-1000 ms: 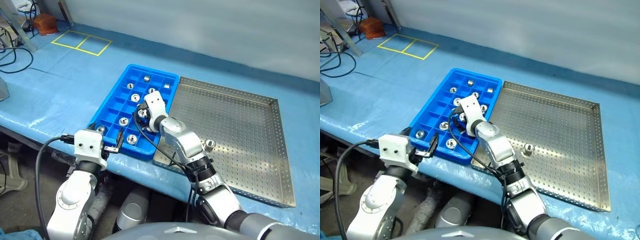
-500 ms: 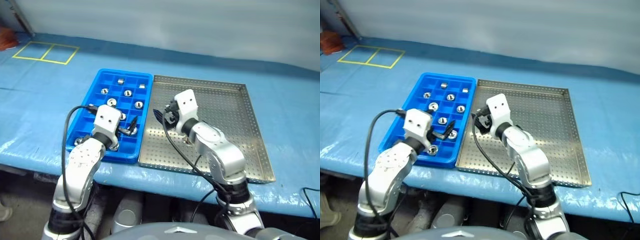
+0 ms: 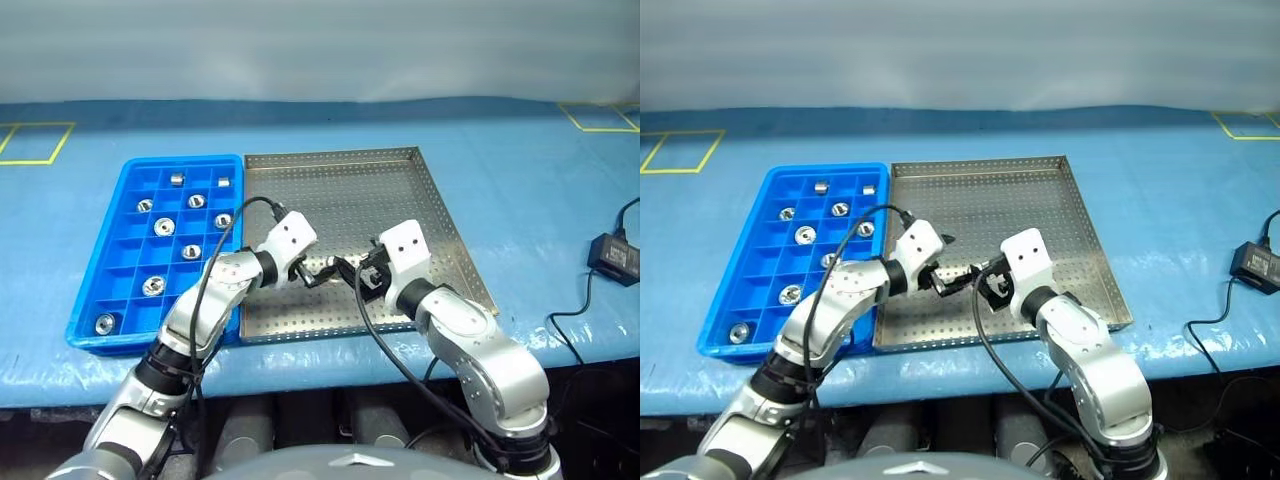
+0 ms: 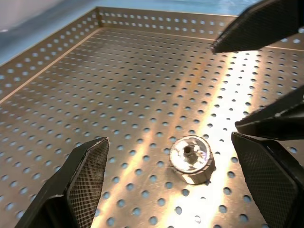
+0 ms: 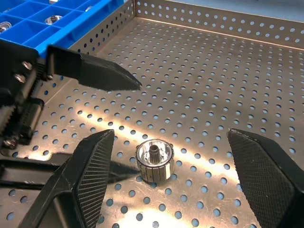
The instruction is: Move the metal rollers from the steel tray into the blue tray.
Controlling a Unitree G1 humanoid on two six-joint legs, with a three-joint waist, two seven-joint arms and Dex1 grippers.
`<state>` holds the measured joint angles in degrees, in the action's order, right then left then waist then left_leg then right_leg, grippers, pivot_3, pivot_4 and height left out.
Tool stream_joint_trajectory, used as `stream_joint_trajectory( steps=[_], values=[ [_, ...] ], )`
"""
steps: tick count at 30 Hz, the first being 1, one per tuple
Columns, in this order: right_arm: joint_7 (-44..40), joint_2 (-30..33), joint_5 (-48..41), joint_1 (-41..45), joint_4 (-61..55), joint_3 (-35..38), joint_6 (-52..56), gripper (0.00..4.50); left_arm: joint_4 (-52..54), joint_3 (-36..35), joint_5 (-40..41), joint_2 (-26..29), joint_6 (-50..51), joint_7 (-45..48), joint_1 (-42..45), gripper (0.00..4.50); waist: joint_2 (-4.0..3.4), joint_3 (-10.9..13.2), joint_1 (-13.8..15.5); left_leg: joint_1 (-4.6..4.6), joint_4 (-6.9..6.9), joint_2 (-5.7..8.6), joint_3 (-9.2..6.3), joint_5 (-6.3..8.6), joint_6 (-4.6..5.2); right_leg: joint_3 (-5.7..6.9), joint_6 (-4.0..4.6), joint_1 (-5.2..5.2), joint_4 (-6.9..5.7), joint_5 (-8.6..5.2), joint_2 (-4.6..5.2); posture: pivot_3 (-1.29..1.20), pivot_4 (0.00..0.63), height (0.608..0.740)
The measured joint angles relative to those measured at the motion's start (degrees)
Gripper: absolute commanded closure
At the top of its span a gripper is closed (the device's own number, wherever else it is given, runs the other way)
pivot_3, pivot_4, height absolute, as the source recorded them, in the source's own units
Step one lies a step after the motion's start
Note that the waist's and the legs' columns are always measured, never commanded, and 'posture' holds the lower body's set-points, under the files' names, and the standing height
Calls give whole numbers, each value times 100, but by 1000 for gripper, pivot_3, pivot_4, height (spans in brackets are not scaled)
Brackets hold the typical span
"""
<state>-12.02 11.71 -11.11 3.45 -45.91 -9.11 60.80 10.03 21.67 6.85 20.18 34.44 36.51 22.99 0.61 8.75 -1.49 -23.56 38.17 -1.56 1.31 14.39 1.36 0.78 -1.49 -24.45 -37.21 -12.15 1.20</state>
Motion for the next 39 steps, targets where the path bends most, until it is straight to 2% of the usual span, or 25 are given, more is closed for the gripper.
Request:
stream_joint_trajectory(
  steps=[9,18,21,27,28,33,39],
  values=[
    [45,267,-201,-526,-614,41,259,498,-1206,176,-203,-413,-378,128,509,0,2,-1,-27,-3,10,5,17,-7,22,-21,-29,-1,5,17,17,-118,150,740],
    [115,419,-300,-692,-864,150,364,498,-2139,229,-455,-742,-662,233,949,0,3,-2,-122,0,11,6,34,-8,27,-39,-37,-3,4,22,16,-163,150,740],
    [189,376,-304,-700,-867,138,364,465,-2325,327,-574,-762,-618,269,962,558,4,-2,-179,-1,11,7,38,-7,30,-46,-39,-6,4,24,16,-168,150,740],
    [264,335,-317,-708,-867,93,364,465,-2263,397,-683,-596,-441,550,966,2551,4,-3,-255,2,11,5,42,-6,31,-53,-42,-7,2,25,16,-146,150,740],
    [271,336,-324,-701,-866,89,364,465,-2216,400,-688,-551,-391,608,964,2774,4,-3,-253,3,11,5,43,-6,31,-53,-42,-7,1,25,16,-139,150,740],
    [246,346,-369,-541,-839,19,362,465,-1951,332,-682,-430,-234,592,899,2772,4,-3,-241,0,13,5,44,-7,32,-56,-44,-9,0,27,17,-106,150,740],
    [128,350,-411,109,-451,-376,316,465,-762,-972,-348,-746,-60,-424,446,2772,6,-2,-230,3,14,1,52,-6,33,-68,-46,-13,-1,30,15,-35,150,740]
  ],
)
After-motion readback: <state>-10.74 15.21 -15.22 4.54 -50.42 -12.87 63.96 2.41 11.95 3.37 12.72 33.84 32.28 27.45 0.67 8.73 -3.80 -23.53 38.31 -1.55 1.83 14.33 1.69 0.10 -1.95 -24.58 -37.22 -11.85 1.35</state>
